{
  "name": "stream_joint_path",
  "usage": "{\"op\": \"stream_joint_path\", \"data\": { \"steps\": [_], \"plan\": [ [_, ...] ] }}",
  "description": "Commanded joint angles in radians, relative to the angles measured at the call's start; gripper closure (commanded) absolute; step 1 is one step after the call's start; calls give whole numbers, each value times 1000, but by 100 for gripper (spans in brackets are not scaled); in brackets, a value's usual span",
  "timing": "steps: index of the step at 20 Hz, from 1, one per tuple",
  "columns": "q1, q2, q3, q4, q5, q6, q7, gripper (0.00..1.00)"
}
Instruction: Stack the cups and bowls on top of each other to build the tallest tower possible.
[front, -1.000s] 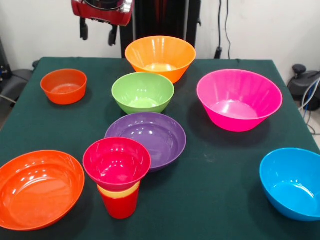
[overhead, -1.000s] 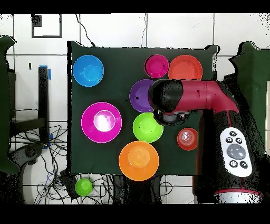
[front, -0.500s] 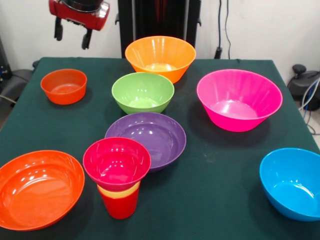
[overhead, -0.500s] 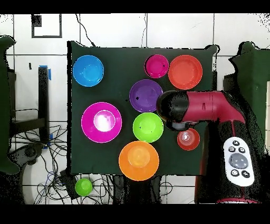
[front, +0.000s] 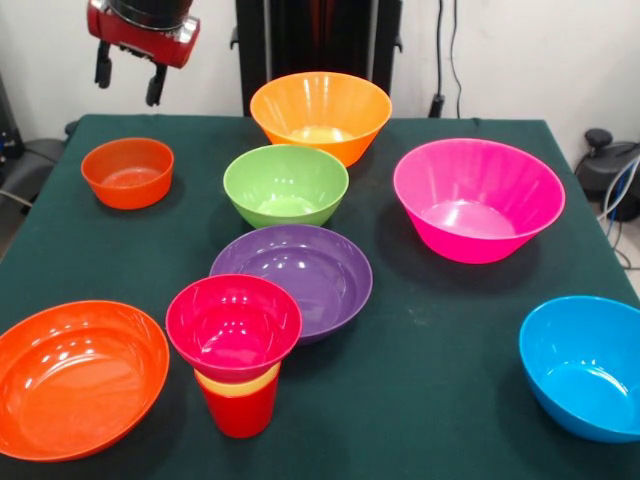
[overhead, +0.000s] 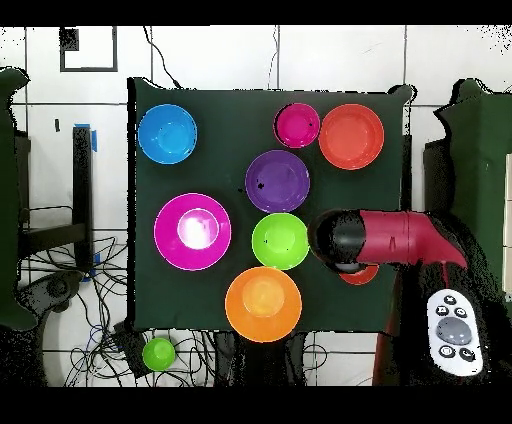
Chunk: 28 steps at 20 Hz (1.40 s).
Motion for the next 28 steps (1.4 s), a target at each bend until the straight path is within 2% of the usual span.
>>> {"op": "stream_joint_path", "data": {
  "steps": [1,15,22,28],
  "plan": [
    [58,107,-45,140,-28,-168,258,0],
    [127,281,-165,161,-13,-443,358,0],
    [130,367,-200,105,-30,-542,328,0],
    [114,399,-210,55,-24,-579,282,0]
  ]
}}
